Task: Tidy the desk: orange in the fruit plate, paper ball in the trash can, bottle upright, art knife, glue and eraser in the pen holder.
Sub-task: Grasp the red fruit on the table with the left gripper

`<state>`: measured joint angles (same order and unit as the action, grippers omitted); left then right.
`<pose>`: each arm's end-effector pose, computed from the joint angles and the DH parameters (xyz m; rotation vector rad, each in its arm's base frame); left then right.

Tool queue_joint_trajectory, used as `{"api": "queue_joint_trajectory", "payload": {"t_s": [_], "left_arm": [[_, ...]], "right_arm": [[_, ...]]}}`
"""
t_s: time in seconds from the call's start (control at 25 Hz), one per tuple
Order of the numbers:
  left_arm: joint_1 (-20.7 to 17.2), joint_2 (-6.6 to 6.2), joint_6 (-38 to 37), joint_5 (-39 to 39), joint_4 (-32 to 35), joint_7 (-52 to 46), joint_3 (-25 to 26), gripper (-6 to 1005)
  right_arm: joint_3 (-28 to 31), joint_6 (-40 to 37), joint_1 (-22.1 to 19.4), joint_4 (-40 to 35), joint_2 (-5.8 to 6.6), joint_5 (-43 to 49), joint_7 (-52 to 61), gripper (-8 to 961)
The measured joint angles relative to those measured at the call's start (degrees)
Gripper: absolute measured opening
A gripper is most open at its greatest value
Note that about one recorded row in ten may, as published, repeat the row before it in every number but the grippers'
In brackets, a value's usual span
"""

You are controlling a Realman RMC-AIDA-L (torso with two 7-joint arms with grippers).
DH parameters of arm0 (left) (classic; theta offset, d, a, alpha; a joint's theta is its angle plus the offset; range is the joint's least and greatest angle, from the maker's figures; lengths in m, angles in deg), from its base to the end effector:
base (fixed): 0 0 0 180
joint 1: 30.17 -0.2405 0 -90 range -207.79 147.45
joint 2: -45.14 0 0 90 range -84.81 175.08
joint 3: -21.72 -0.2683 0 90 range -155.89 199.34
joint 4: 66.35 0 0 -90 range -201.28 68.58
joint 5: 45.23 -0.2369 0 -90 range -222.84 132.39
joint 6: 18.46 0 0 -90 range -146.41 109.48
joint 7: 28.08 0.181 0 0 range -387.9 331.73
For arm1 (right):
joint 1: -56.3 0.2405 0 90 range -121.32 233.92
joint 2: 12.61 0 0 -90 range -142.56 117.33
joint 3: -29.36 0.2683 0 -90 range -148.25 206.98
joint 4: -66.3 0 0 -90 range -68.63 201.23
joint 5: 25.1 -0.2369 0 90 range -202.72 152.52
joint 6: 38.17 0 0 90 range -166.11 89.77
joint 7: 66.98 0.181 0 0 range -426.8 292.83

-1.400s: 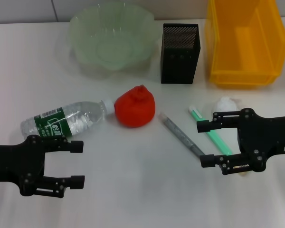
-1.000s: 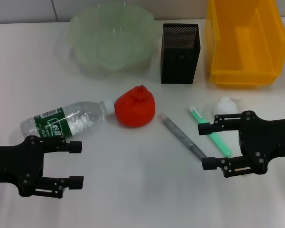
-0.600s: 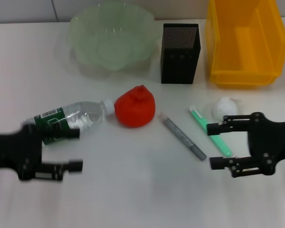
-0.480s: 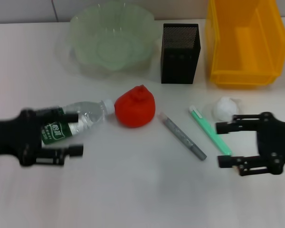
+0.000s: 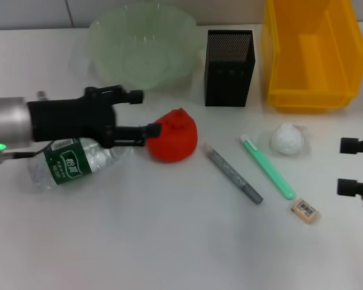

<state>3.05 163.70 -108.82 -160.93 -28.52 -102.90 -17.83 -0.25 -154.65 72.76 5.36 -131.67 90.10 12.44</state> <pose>-0.2556 0.3806 -0.0351 -2.7830 -0.4386 -0.6750 0.2965 0.2736 0.0590 -2.7668 0.4412 0.7350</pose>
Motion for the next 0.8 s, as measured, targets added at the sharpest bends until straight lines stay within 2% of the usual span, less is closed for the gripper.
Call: {"api": "queue_joint_trajectory", "payload": {"t_s": [0.24, 0.36, 0.48, 0.6, 0.64, 0.72, 0.8], "left_arm": [[4.61, 0.53, 12.16, 1.56, -7.63, 1.12, -4.91, 839], [4.92, 0.53, 13.06, 2.7, -8.61, 1.84, -5.62, 838], [5.18, 0.59, 17.88, 9.26, -11.66, 5.09, -10.52, 838], [5.23, 0.62, 20.09, 11.76, -12.25, 5.4, -13.08, 837], [5.36, 0.62, 23.78, 16.09, -12.43, 5.49, -20.06, 837], [5.39, 0.63, 24.23, 16.45, -12.43, 5.48, -20.94, 837], [5.58, 0.61, 27.29, 19.04, -12.46, 5.29, -26.05, 836]], "right_arm": [[0.99, 0.41, -0.61, -0.5, -0.11, 0.22, 0.03, 710], [1.02, 0.58, -0.52, -0.25, -0.12, 0.44, 0.03, 708], [0.83, 0.91, -0.22, -0.15, -0.17, 0.69, 0.03, 706], [0.53, 1.42, 0.03, -0.1, -0.21, 0.72, 0.03, 704], [0.51, 1.59, 0.1, -0.08, -0.22, 0.73, 0.04, 704], [0.52, 2.09, 0.25, 0.0, -0.27, 0.73, 0.03, 702], [0.52, 2.55, 0.48, 0.43, -0.3, 0.73, 0.04, 701]]}}
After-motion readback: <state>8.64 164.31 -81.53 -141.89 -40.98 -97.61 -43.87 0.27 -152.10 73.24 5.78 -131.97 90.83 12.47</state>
